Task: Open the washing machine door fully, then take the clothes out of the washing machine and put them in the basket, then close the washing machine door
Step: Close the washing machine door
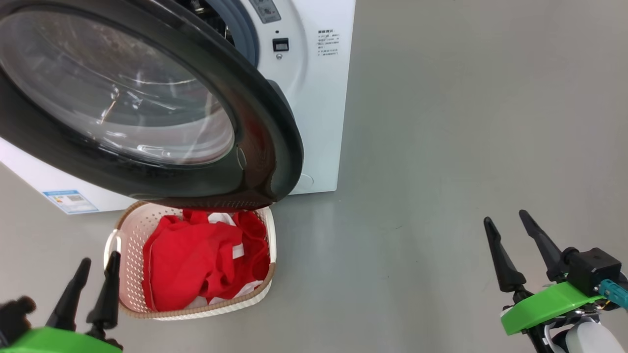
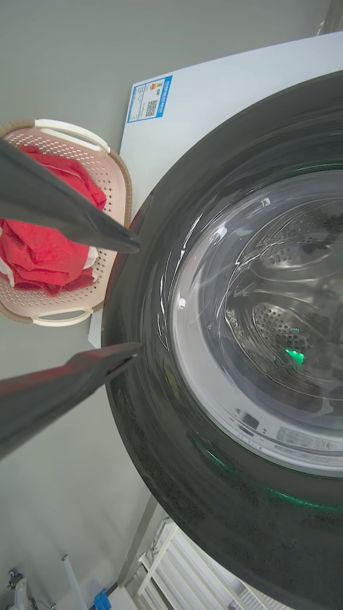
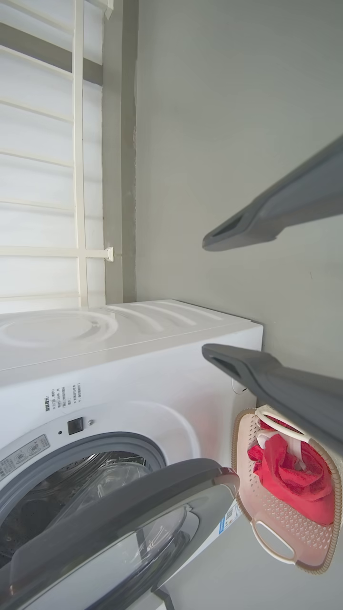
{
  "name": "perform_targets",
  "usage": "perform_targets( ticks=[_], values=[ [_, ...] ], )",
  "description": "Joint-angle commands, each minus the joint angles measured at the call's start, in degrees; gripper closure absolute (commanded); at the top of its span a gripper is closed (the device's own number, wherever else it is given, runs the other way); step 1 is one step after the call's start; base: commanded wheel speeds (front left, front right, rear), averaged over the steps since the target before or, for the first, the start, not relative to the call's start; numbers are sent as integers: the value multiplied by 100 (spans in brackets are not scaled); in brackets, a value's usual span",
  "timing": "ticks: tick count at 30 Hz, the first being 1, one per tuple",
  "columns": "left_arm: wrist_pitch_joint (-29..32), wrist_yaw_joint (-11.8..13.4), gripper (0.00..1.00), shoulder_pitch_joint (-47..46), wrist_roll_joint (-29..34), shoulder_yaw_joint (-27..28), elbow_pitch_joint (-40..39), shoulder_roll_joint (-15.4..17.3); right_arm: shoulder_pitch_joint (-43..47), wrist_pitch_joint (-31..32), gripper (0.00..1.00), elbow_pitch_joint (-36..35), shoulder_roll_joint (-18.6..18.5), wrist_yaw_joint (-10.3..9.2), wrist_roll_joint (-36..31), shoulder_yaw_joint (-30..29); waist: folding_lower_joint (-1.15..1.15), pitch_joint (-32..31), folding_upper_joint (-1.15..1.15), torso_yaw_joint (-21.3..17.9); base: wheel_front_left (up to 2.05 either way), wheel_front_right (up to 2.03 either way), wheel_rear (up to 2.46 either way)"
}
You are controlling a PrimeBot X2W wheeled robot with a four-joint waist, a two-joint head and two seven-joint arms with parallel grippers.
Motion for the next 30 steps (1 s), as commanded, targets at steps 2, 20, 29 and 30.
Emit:
perform_targets(
  ticks=[2, 20, 29, 30],
  values=[
    [-69, -23, 0, 115, 663, 649, -132, -101, 60, -43, 0, -148, -54, 9, -5, 37, 0, -25, 0, -21, 0, 0, 0],
    [-71, -23, 0, 1059, 4145, 2688, -818, -2102, 175, -43, 0, -108, 9, 9, 12, -68, 0, -228, 0, -73, 0, 0, 0],
    [-71, -23, 0, 1092, 4220, 2763, -751, -2250, 199, -43, 0, -88, 42, 9, -7, -52, 0, -233, 0, -46, 0, 0, 0],
    [-71, -23, 0, 1092, 4220, 2763, -751, -2250, 199, -43, 0, -88, 42, 9, -7, -52, 0, -233, 0, -46, 0, 0, 0]
  ],
)
